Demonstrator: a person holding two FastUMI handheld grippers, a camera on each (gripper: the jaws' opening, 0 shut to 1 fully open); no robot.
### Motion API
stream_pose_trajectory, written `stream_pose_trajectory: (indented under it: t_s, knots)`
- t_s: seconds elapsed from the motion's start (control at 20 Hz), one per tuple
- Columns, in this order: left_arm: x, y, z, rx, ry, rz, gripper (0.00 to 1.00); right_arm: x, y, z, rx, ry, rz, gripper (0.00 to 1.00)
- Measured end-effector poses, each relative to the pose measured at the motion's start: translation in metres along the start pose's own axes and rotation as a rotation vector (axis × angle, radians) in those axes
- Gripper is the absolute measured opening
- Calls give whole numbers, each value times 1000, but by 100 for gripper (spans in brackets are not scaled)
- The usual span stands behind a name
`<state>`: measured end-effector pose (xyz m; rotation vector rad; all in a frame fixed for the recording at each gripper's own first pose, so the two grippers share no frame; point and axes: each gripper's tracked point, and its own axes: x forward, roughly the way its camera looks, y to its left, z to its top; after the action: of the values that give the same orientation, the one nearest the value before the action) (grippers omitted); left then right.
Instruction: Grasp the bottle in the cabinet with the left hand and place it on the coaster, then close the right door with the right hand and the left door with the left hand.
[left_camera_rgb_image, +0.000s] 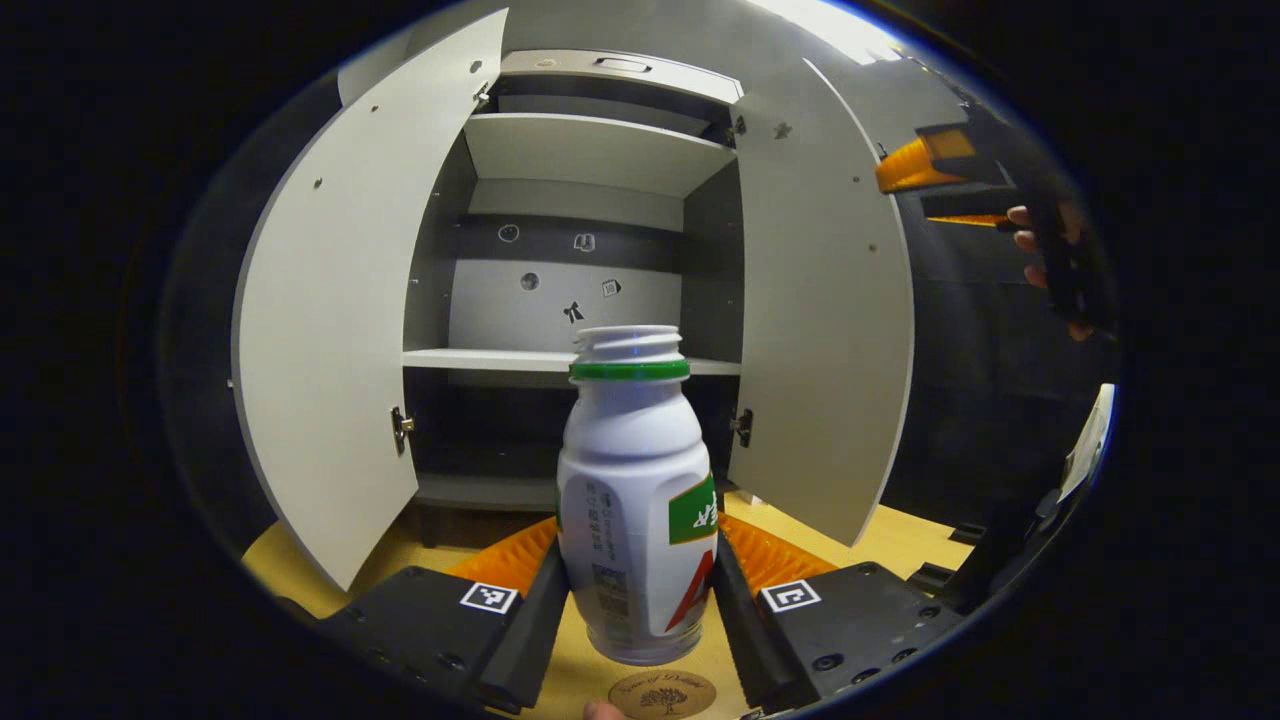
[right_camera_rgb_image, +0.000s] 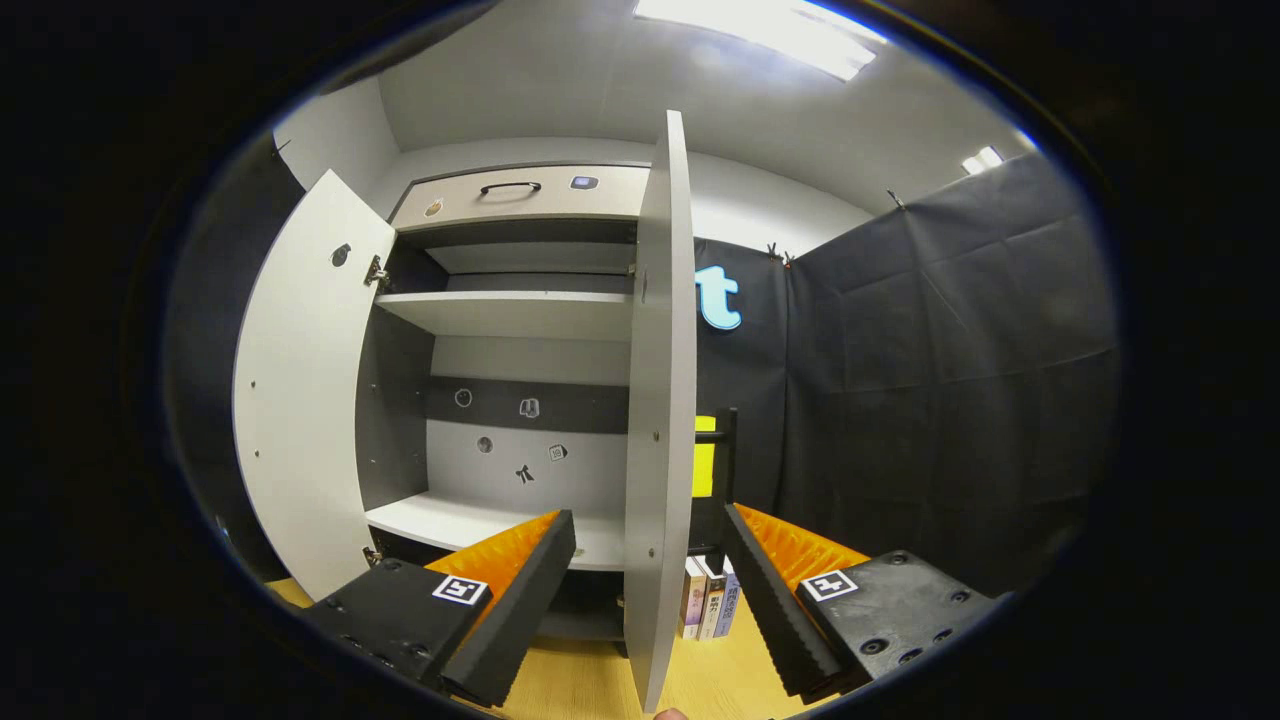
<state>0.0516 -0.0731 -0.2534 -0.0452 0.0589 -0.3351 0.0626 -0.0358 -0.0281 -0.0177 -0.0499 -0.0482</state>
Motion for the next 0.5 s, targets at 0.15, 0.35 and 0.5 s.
stream_pose_trajectory:
  t_s: [0.15, 0.35, 0.5]
  knots:
    - [-2, -11, -33, 9, 4, -25, 74, 1, -5, -3, -7, -3, -6, 97]
    - [4, -16, -71, 26, 20, -37, 74, 2, -13, -6, -14, -7, -30, 97]
    - [2, -19, -97, 21, 44, -38, 74, 0, -19, -9, -23, -5, -44, 98]
